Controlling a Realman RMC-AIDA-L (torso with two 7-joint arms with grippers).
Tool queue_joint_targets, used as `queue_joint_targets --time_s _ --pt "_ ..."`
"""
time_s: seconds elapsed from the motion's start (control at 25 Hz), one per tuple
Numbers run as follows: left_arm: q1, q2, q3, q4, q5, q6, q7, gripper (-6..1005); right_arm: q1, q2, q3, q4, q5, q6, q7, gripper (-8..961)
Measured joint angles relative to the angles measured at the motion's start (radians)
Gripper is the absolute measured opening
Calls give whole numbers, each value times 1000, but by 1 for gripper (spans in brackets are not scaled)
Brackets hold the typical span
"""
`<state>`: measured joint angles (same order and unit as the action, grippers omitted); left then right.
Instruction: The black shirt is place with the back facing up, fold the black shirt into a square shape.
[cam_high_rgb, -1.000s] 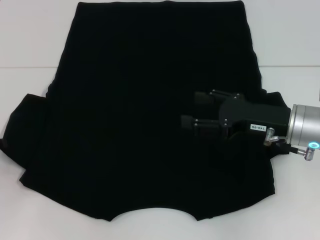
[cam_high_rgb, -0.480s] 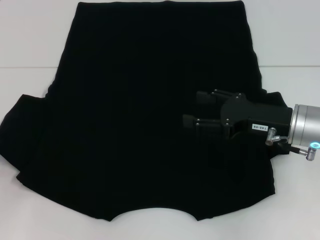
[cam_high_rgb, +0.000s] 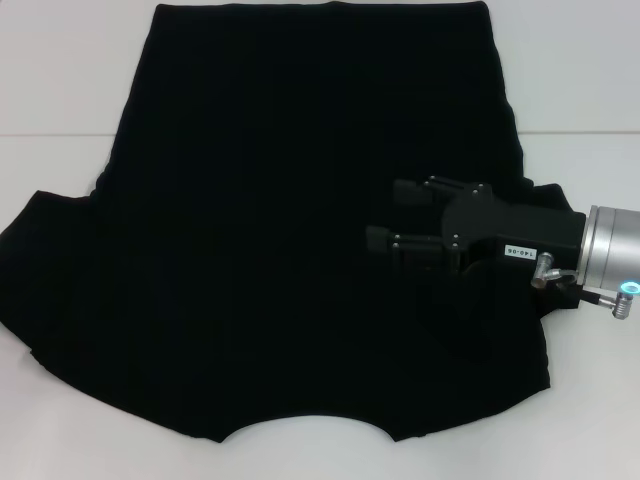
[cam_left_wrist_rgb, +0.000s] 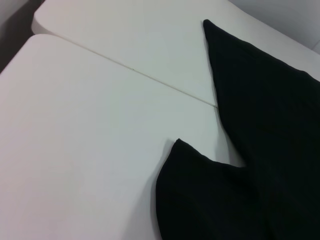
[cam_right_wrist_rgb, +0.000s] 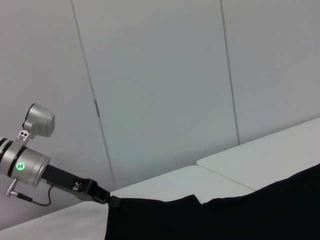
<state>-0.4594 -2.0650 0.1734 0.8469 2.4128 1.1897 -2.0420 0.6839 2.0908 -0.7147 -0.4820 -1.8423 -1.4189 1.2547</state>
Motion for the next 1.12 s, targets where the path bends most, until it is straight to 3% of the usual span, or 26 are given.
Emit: queue_joint_targets --time_s 0.56,1.12 --pt "-3 3 -11 2 0 15 0 3 0 0 0 -2 0 0 0 884" --pt "-101 6 65 -52 -120 66 66 2 -8 0 0 4 0 2 -1 885"
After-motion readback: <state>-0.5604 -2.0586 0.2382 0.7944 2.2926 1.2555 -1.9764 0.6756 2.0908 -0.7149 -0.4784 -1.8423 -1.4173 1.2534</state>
